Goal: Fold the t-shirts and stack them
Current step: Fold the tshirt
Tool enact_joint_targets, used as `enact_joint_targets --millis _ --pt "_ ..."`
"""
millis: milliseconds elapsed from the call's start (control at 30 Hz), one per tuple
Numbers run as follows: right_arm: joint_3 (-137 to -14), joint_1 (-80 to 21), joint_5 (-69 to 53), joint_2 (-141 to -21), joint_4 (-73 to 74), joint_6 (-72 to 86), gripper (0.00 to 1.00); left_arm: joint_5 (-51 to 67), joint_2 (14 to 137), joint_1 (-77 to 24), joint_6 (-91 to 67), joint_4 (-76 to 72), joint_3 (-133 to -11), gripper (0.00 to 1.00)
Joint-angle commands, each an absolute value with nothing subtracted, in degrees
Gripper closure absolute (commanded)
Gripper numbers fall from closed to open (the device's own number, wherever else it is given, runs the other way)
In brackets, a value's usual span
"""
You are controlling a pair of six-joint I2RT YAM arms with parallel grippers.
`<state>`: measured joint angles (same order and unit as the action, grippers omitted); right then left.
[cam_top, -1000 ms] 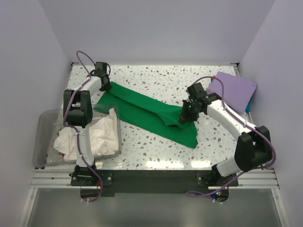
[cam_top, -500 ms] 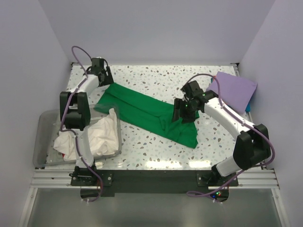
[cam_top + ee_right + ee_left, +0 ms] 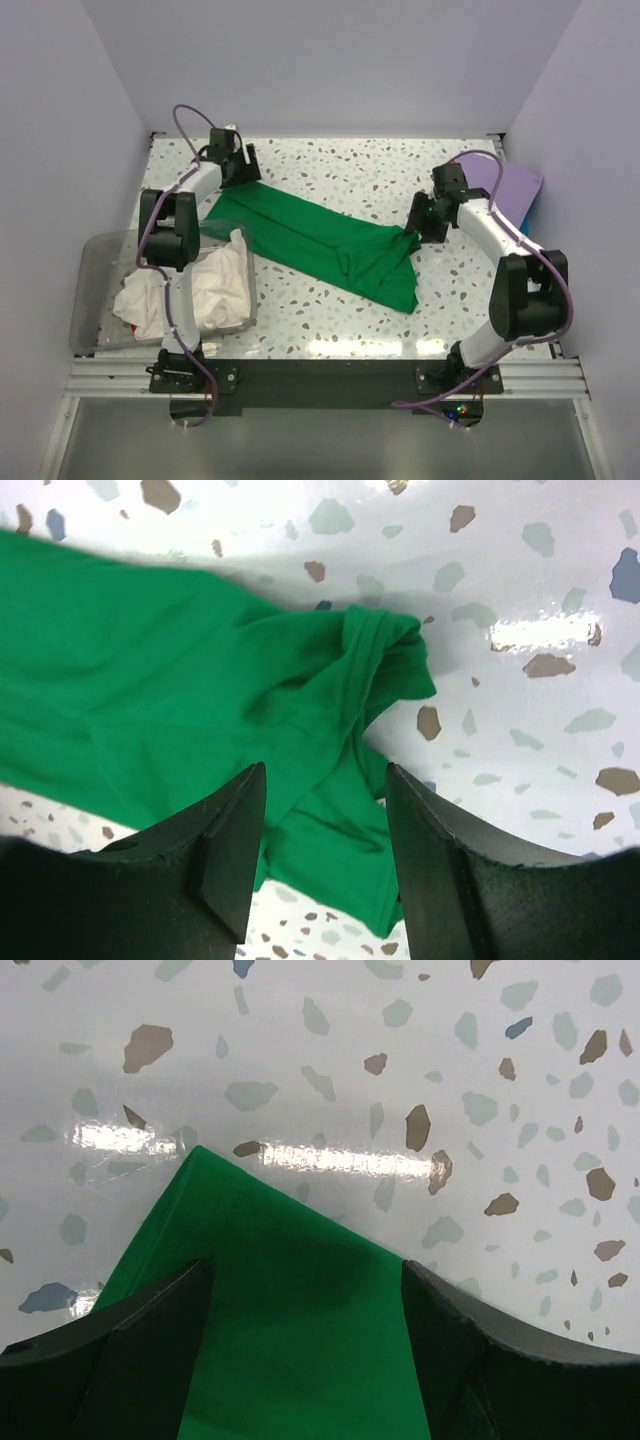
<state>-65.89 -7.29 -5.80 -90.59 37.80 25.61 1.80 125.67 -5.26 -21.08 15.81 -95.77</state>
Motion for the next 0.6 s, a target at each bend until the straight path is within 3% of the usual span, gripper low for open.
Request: enact_joint_targets --millis 0,300,367,500,533,567 --pt "-64.9 -6.2 -4.6 -92.6 32.2 24.4 0.46 3.5 127.4 -4.8 -22.0 13.7 -97.5 0.19" --pt "-64.1 -4.9 -4.0 -98.3 25.7 23.9 0.50 2.1 129.1 -4.7 -20.9 14.7 -97.3 0.19" --pt "-64.5 -4.8 -4.8 -100.2 24.5 23.9 0.55 1.9 129.5 -4.7 -20.8 14.6 -96.9 0.19" --pt "-65.4 -4.6 -6.3 -102.2 24.7 23.8 0.74 1.3 129.9 -4.7 -20.6 14.9 -96.1 0.19" --pt "-65.5 -4.5 -6.1 -102.3 25.0 23.7 0.87 1.0 129.8 -4.7 -20.5 14.9 -95.5 0.19" --pt "-65.7 -4.5 -5.2 -102.2 25.4 23.7 0.91 0.4 129.7 -4.7 -20.5 14.9 -95.2 0.19"
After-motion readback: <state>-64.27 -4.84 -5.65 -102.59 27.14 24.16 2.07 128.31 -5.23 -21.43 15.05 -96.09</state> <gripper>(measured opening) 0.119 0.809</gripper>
